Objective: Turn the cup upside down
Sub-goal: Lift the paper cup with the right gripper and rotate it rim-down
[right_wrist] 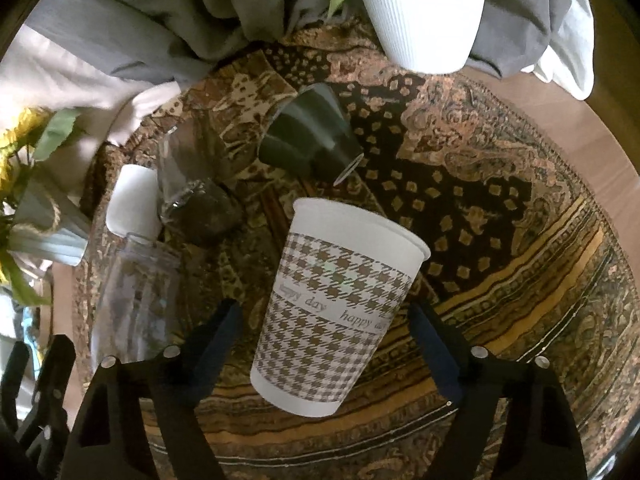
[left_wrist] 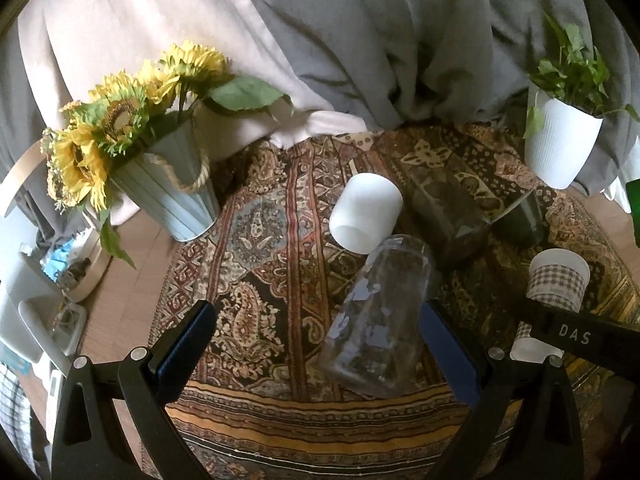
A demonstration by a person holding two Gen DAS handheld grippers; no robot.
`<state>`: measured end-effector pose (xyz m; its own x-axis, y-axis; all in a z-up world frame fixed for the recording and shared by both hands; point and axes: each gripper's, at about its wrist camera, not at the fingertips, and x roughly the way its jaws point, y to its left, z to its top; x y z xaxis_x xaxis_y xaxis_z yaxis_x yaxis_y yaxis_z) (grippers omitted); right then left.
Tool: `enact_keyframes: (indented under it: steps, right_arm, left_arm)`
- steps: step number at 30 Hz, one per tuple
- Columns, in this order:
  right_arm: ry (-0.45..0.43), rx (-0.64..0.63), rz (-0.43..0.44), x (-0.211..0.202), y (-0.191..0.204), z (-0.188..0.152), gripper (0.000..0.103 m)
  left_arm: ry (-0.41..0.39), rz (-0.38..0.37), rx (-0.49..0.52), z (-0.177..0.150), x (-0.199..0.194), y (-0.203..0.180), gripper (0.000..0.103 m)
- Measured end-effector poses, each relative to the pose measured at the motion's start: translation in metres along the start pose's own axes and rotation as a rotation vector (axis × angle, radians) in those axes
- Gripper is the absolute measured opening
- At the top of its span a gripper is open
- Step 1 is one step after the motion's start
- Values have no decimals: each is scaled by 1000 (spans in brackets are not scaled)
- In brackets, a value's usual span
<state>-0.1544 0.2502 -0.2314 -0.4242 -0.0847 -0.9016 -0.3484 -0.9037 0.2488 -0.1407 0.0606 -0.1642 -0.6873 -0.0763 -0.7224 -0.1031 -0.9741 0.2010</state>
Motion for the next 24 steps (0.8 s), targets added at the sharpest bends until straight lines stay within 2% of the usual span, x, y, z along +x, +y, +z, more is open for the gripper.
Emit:
enact_keyframes:
  steps: [3, 12, 16, 24]
  right_arm:
    - [18, -4, 2, 6, -2, 0, 72]
    - [18, -105, -6, -4, 8, -1, 66]
    - [9, -181, -6, -20, 17, -6, 65]
    - [46, -338, 38, -48, 32, -38, 64]
  left_arm:
    - [7, 2, 5, -1, 2, -2, 103]
    - [22, 8, -1, -5, -2, -3, 103]
    - [29, 9, -24, -12, -9, 3, 103]
    - [72, 29, -95, -42, -27, 30, 103]
